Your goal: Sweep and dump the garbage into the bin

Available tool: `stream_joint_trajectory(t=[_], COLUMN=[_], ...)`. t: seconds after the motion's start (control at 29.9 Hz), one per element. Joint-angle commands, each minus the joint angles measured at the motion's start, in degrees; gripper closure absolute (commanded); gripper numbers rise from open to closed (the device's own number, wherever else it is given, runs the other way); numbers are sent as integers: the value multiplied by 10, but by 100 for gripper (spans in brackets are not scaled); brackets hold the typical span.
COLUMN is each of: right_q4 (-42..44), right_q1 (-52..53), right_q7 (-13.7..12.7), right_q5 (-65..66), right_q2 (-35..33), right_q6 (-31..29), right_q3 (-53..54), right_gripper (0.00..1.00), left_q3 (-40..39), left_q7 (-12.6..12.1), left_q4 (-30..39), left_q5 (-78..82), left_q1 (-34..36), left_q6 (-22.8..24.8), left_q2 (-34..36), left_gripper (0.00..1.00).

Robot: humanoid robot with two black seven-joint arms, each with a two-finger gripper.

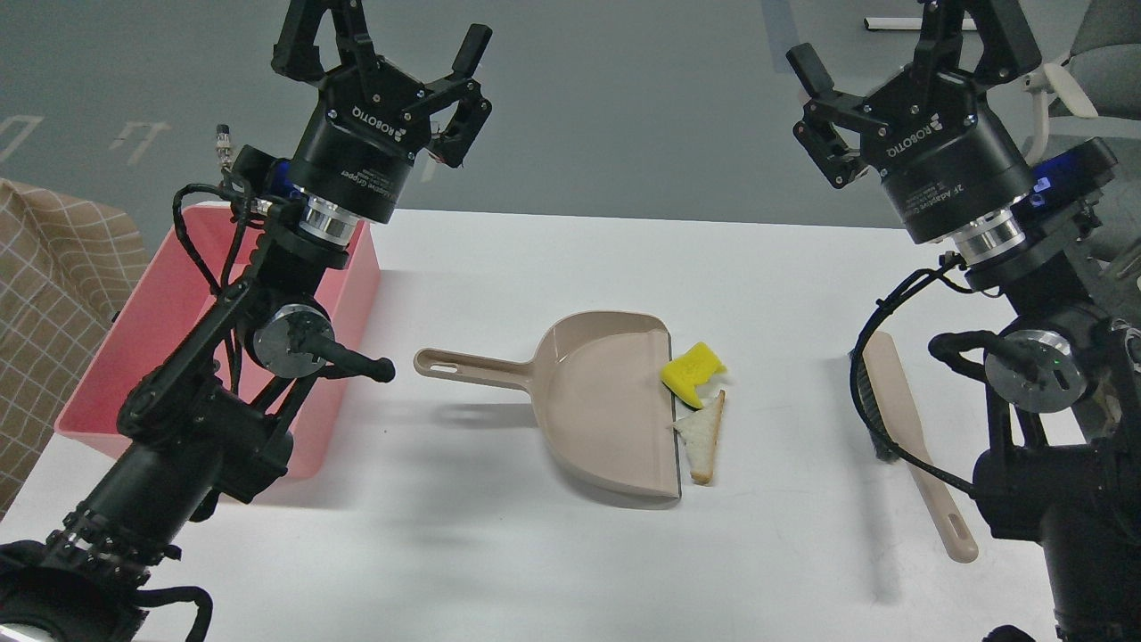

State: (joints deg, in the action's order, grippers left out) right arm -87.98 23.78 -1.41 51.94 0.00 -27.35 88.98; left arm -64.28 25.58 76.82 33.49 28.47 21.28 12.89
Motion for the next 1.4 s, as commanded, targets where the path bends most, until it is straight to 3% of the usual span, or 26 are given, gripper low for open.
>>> stream_joint_trajectory(t=[0.0,1.37], right_q4=[0,-1], right_q1=[0,-6], right_q7=[0,-1], right_q5=[0,0], right_q2=[0,0], right_q6=[-1,0], right_q3=[0,-2], right_gripper=[0,0], left_q3=[-2,17], left_q7=[3,4], left_q4=[0,-1], left_q5=[0,9], left_q1=[0,3], left_q6=[-4,-20], left_q2=[-1,-1], left_gripper=[2,2])
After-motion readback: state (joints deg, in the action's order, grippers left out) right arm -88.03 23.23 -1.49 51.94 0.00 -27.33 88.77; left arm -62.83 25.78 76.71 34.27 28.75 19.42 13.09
